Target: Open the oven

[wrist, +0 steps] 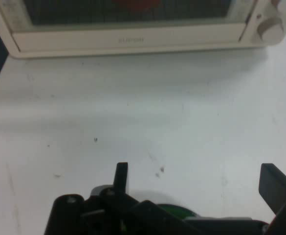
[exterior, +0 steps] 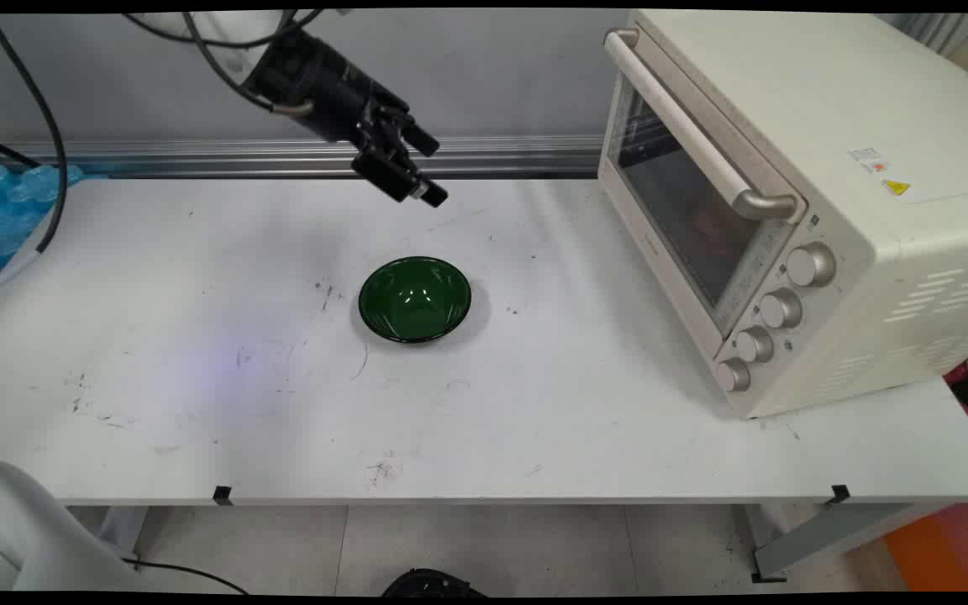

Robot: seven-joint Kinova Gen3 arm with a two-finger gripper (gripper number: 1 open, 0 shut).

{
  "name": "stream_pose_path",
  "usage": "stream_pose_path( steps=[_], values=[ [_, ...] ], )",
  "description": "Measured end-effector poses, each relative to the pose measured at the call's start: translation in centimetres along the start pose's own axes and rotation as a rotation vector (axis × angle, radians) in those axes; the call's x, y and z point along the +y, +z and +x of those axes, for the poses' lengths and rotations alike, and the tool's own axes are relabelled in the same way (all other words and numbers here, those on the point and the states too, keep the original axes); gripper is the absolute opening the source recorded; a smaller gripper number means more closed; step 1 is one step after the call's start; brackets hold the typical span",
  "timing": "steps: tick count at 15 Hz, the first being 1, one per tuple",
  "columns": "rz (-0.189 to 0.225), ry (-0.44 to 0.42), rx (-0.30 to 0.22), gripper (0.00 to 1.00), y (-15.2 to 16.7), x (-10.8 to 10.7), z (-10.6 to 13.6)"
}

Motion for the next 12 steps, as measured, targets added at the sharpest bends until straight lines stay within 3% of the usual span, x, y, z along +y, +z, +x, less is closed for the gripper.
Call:
stream_pose_path(
  steps=[12],
  values=[
    [0.038, -0.020, 0.008, 1.00, 1.4, 1.9, 7.4]
  ],
)
